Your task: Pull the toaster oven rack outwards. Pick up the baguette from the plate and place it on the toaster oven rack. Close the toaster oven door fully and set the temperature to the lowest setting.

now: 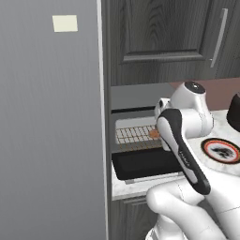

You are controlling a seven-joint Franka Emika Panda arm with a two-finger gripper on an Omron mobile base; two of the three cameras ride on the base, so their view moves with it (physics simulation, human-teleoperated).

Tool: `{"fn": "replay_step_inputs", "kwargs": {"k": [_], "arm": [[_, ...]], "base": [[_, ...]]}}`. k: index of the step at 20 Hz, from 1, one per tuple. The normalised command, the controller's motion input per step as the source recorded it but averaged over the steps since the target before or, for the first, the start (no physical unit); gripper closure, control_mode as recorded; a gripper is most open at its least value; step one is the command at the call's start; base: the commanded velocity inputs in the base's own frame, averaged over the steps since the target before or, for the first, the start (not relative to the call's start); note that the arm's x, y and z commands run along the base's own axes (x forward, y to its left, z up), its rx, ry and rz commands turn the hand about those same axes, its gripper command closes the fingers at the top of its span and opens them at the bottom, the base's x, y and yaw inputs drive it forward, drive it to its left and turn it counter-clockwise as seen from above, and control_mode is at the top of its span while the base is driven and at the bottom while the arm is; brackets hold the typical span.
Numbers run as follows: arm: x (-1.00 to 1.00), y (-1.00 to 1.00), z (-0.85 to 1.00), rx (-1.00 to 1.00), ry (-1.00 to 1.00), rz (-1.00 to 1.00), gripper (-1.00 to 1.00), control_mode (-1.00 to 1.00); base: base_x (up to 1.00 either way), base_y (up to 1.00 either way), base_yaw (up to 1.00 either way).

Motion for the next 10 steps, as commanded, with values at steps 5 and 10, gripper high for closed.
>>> {"fn": "replay_step_inputs", "kwargs": {"k": [5, 10], "arm": [[0.2, 0.0, -0.33, 0.05, 0.0, -0.01, 1.0, -1.0], [0.13, 0.0, -0.54, 0.06, 0.0, -0.01, 1.0, -1.0]], "base": [[0.0, 0.0, 0.0], [0.0, 0.0, 0.0]]}}
